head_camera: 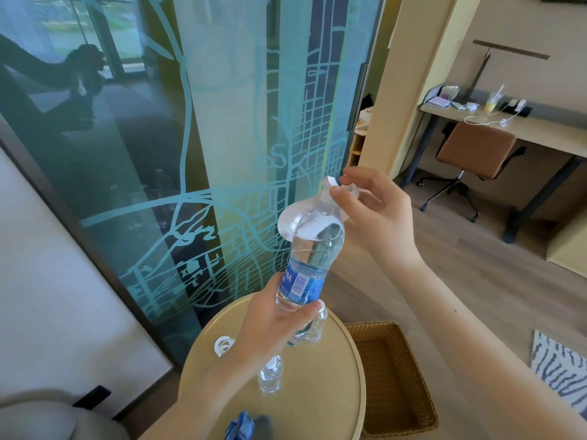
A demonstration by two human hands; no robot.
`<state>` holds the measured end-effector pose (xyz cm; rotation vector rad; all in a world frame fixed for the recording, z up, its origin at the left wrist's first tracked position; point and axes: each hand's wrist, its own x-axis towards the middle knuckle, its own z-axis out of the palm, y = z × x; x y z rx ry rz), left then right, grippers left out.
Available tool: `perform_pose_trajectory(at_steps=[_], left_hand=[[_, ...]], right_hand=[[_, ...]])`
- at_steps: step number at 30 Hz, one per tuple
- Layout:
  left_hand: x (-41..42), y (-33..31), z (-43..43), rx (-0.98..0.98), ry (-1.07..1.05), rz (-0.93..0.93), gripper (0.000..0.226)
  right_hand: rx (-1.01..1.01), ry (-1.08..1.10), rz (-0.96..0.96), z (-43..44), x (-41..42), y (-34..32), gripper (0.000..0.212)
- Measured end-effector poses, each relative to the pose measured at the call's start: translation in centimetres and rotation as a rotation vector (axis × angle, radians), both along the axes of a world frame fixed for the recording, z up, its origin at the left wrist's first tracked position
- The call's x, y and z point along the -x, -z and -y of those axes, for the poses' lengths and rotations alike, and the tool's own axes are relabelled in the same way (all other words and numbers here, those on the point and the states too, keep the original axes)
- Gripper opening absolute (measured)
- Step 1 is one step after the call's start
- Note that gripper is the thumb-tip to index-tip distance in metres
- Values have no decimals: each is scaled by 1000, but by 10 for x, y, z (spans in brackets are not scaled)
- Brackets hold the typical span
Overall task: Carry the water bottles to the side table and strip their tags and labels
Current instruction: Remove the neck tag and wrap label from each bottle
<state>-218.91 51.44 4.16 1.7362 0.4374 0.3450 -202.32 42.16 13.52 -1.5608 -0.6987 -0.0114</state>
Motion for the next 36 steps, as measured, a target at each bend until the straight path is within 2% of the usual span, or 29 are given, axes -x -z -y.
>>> perform_pose_trajectory(at_steps=[7,11,14,16,19,21,26,31,36], left_hand=[[9,21,-11,-4,-55,6,46],[20,55,-29,-53,-130,-35,39],[36,82,-46,-120,-157,-133,55],[49,97,-56,-135,-203,-147,54],[66,112,-65,-111,-258,-141,32],[79,121,-71,-59,-292,-144,28],[120,147,-99,-47,-374,-222,27],[155,172,-124,-27,-478,-232,25],[169,203,-146,141,-451,-160,36]], right_hand=[[-52,39,-166,13,-3,21,22],[-25,95,-219,20,2,49,19],[6,126,-223,22,14,80,21],[52,123,-252,21,25,104,25],[105,73,-343,11,45,141,25],[152,45,-422,-1,58,165,24],[271,-17,-556,-37,90,217,15],[389,-112,-572,-90,109,257,4],[550,-176,-624,-146,129,316,16]])
